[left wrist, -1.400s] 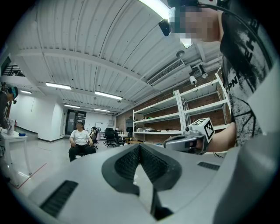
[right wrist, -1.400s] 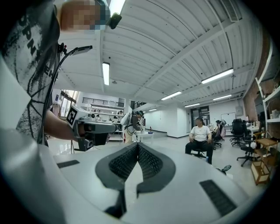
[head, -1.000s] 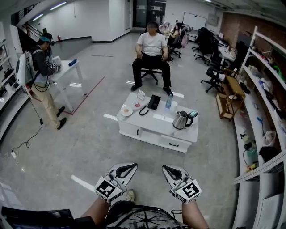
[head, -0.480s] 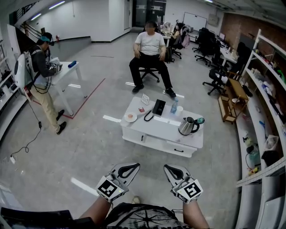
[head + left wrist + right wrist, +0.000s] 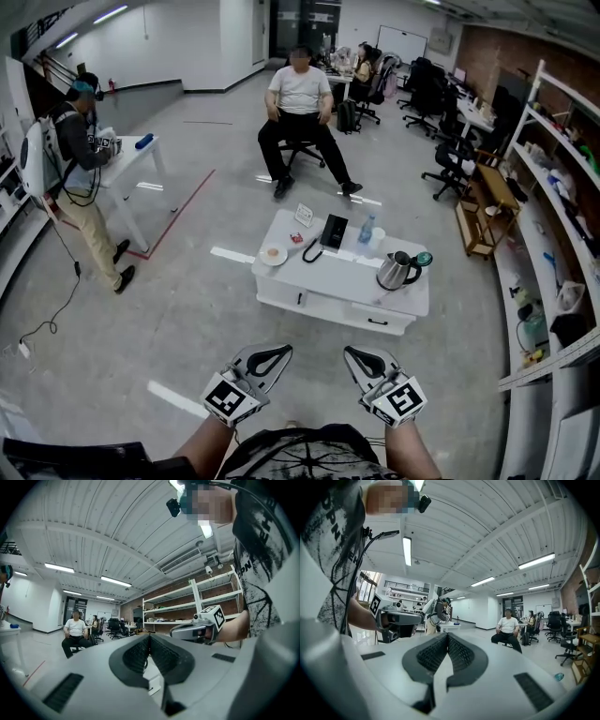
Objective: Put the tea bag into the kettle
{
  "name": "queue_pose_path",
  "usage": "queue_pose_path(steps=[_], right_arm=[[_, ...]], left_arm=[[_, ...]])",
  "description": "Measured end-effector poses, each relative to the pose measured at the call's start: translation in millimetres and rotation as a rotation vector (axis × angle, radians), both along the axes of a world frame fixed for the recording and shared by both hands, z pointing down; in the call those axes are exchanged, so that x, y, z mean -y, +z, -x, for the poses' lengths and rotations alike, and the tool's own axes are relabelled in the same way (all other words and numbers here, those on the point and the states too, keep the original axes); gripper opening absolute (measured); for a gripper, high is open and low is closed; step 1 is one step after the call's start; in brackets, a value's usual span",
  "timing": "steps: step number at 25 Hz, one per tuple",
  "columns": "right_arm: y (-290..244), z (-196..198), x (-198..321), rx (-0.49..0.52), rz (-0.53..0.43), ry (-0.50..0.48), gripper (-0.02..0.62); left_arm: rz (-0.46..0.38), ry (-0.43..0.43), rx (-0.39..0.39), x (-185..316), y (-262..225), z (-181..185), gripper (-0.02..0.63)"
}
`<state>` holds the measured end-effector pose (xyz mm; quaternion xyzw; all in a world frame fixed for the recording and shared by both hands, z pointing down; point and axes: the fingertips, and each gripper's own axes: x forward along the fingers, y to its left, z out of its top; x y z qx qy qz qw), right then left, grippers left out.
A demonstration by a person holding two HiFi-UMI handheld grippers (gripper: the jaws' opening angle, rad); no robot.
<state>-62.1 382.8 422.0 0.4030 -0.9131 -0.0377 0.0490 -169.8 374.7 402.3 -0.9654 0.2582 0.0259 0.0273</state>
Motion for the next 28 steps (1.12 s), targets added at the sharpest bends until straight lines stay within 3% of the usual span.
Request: queue_pose_path(steps=[12,21,28], right_arm=[[5.8,-21.9,45.6,0.005,0.015,0.035,0.009],[9.8,-50.9,117.9,0.015,0.005,-0.02,0.009],[-8.1,-95.1,179.4,0.023,-0.013,-0.079,0.009]], left_arm=[[0.035,0.026,-0.003,51.1,8.3,-21.0,0.006],[0.049,-0.023,0.016,118.7,16.8,-54.2,0.006],[0.032,-0.074,0.029,180.1,-2.2,-99.7,0.006]])
